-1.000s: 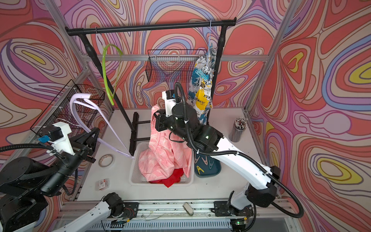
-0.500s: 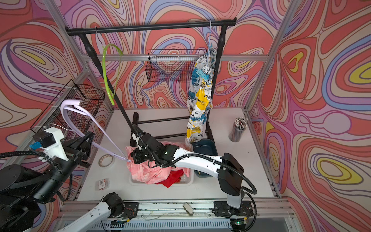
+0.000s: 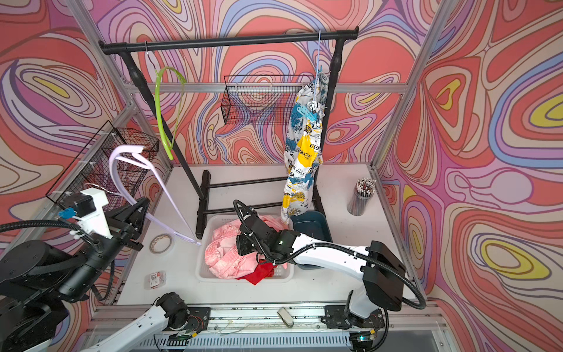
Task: Remove the clothespins securing shorts to the hanger
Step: Place the shorts in the basket.
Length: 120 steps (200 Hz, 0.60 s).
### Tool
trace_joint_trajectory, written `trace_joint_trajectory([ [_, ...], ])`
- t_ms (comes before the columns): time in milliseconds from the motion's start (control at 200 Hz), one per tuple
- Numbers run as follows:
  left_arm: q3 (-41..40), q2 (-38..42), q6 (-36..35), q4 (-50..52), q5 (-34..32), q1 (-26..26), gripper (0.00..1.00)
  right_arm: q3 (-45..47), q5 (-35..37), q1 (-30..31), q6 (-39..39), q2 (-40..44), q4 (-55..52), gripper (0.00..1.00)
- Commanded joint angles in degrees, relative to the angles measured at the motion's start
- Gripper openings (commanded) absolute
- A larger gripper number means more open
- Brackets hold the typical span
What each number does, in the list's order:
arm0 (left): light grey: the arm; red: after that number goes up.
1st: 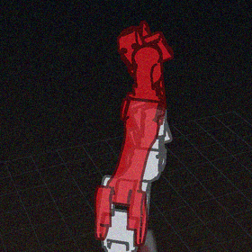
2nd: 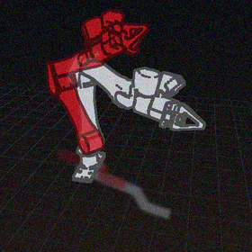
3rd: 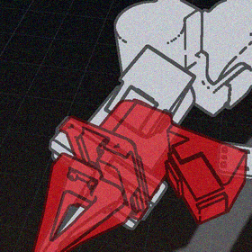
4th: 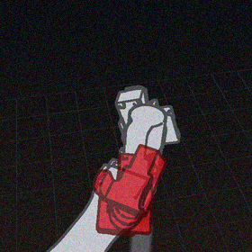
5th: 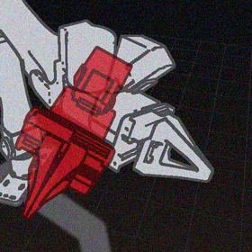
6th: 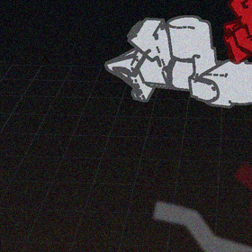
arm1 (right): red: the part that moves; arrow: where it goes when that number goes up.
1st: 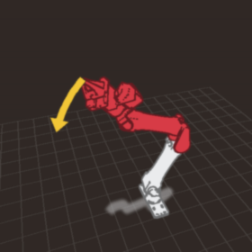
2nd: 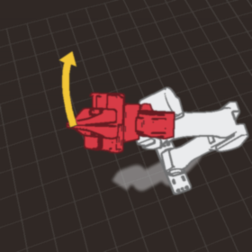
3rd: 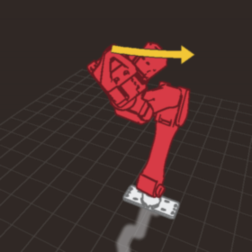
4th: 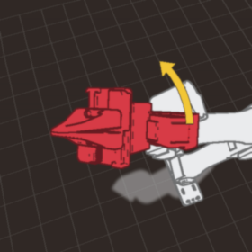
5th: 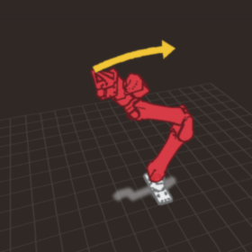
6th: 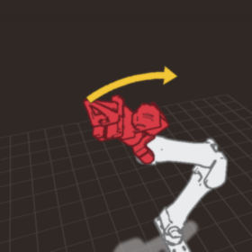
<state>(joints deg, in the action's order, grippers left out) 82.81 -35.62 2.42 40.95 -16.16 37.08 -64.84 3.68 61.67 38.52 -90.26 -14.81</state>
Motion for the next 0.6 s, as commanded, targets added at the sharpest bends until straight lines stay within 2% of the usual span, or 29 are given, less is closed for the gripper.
trace_joint_trajectory([
  [0,1.75,-2.35,1.22,-1.92,1.87,0.01,0.00,2.88,0.12,-0.56,0.66,-3.49,-2.13,0.00],
  [250,3.02,-7.27,1.39,-1.69,4.07,-0.03,0.00,6.45,-2.00,-2.34,0.49,-8.17,-1.84,0.00],
  [431,2.97,-9.09,1.42,-1.77,3.16,0.01,0.00,3.54,-3.17,-2.51,0.20,-4.05,-5.24,0.00],
  [496,3.02,-9.70,1.27,-1.44,2.01,-0.01,0.00,0.16,-3.55,-2.52,-0.84,-1.92,-9.26,0.12],
  [596,3.15,-10.93,0.57,-0.37,0.43,0.01,0.00,-5.29,-1.85,-2.45,-2.34,2.19,-15.47,0.39],
])
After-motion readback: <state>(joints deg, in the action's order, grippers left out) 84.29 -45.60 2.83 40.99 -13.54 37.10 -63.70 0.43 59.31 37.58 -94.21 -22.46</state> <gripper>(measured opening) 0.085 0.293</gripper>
